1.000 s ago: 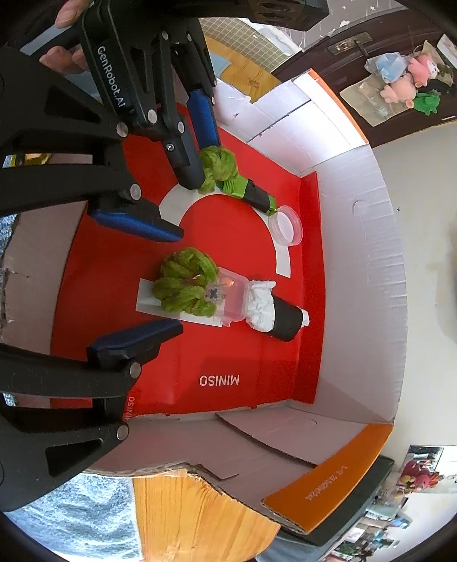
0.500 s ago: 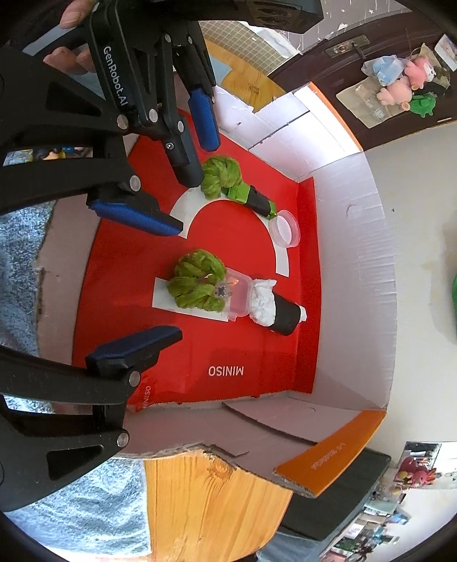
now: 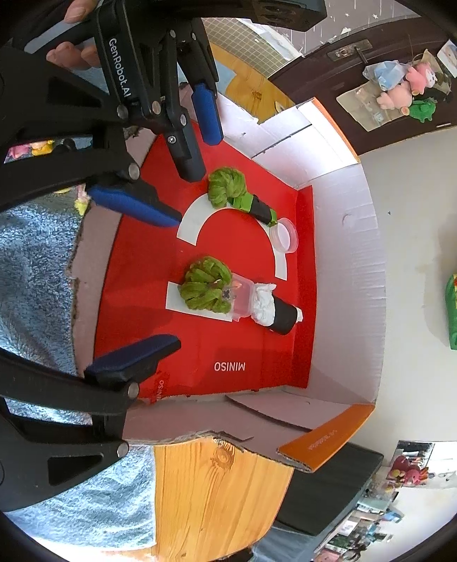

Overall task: Organize objects
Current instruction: 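Withdraw both tools from the box back over the towel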

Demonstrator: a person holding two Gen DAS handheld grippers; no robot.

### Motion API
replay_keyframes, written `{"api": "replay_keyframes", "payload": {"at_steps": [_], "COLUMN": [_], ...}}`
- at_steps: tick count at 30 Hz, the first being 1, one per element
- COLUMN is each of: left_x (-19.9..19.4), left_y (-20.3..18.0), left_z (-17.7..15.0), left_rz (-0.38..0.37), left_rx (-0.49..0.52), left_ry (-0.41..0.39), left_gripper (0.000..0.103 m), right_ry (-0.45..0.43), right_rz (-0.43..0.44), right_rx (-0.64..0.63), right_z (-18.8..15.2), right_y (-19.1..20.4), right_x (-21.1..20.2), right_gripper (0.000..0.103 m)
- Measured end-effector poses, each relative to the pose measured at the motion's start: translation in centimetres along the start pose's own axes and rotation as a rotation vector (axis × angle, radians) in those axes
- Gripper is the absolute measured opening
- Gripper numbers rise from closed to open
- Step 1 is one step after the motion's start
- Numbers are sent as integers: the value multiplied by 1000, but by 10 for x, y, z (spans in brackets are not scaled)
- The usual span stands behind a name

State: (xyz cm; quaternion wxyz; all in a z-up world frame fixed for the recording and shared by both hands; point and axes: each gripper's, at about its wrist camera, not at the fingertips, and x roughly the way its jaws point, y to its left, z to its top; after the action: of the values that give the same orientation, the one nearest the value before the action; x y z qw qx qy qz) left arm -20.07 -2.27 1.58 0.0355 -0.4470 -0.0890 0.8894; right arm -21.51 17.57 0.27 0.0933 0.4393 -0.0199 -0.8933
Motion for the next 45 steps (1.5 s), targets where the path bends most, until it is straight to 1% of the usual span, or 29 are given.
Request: {"api": "replay_keyframes", "payload": {"at_steps": [2, 7, 10, 15, 16, 17, 19, 21, 28, 31, 32, 34, 42, 45], "left_x": [-3, -10, -13, -20, -21, -23, -28, -32, -39, -43, -44, -48, -60, -63], "left_y": [0, -1, -1, 0, 0, 0, 0, 0, 0, 0, 0, 0, -1, -2], "left_z": [-1, -3, -4, -8, -9, -10, -12, -14, -20, -23, -24, -27, -35, -37], "left_rz": [0, -3, 0, 1, 1, 1, 7, 6, 9, 11, 11, 14, 14, 16], "left_rx": [-1, 0, -3, -10, -10, -11, -11, -12, -17, -20, -21, -25, -27, -28], "left_ry": [-7, -20, -23, -29, -31, -33, -45, -51, -56, -58, -58, -64, -80, -81], "left_gripper": [64, 64, 64, 64, 65, 68, 71, 71, 71, 72, 73, 78, 79, 82], "right_ry": [-4, -12, -16, -24, -26, -28, -33, -39, -54, -61, -63, -68, -84, -89], "right_rz": [-2, -10, -15, -18, -19, -19, -19, -23, -32, -34, -35, -36, -39, -41], "right_rx": [3, 11, 13, 17, 18, 19, 19, 16, 12, 9, 10, 10, 3, 2], "right_z": [-1, -4, -6, -10, -11, -11, -13, -14, -20, -22, -23, -26, -35, -38], "right_y": [0, -2, -3, -4, -4, -4, -4, -3, 0, 1, 2, 3, 7, 8], "right_x": [-2, -10, -14, -20, -22, -23, -27, -30, -41, -46, -48, -52, -65, -70], "right_gripper": [68, 69, 72, 73, 73, 74, 77, 78, 79, 83, 84, 84, 87, 87]}}
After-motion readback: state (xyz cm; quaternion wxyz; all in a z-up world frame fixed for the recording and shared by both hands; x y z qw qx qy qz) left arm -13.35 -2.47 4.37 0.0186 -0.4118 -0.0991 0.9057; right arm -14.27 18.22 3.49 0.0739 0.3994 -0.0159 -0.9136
